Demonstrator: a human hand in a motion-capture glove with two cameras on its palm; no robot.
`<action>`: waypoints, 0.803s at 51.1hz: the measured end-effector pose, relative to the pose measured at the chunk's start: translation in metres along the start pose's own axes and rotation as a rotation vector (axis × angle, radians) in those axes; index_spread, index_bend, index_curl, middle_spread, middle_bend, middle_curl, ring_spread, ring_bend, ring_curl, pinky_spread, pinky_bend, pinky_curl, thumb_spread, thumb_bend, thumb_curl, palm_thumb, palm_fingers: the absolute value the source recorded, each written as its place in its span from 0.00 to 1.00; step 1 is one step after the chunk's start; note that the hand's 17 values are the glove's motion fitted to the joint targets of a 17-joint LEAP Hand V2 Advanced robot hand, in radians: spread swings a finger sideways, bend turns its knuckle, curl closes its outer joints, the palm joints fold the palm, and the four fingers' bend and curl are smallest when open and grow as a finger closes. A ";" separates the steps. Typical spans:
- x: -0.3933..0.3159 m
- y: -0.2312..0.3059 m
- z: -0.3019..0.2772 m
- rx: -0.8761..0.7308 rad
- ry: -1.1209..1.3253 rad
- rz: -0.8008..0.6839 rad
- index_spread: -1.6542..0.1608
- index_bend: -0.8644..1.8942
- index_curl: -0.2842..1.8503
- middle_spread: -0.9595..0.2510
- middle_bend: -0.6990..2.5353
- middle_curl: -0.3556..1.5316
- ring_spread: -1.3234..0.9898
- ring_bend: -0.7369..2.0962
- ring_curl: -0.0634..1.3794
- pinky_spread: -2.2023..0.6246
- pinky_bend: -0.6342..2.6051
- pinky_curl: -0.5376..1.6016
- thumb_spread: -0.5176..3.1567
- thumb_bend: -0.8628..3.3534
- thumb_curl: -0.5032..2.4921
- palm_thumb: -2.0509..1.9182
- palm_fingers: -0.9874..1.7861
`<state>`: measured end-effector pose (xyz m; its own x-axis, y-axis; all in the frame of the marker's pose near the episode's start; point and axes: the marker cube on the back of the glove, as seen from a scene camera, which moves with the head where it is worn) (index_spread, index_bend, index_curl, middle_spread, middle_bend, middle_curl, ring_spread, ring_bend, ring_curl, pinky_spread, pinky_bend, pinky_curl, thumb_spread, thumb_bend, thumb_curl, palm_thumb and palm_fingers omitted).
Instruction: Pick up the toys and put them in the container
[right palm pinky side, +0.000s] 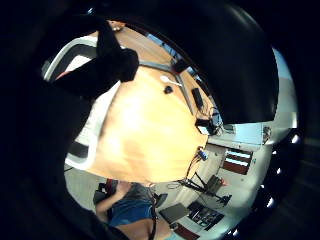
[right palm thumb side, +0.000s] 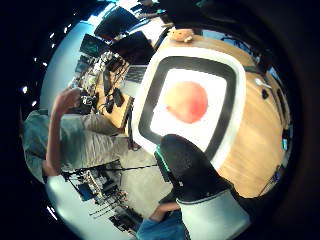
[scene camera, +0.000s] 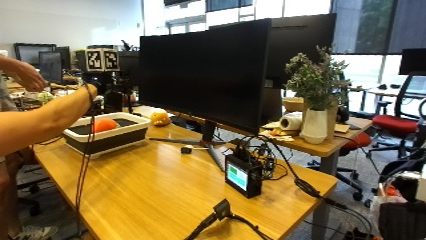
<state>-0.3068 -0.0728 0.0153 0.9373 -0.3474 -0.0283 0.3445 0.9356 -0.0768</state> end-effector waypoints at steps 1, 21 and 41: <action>0.007 0.005 -0.001 -0.006 0.002 0.006 0.74 0.36 0.29 0.76 0.29 0.44 0.54 0.54 0.28 0.79 0.58 0.40 0.47 0.20 0.29 0.51 0.34; 0.139 0.080 -0.013 0.024 -0.022 0.154 0.74 0.36 0.27 0.76 0.29 0.43 0.54 0.53 0.26 0.79 0.57 0.40 0.46 0.20 0.28 0.51 0.35; 0.228 0.148 -0.006 0.071 -0.037 0.307 0.75 0.36 0.26 0.77 0.29 0.43 0.54 0.52 0.25 0.79 0.57 0.40 0.46 0.20 0.27 0.51 0.35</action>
<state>-0.0429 -0.0140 -0.0081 0.9989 -0.0470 -0.0030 0.0470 0.9989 -0.0001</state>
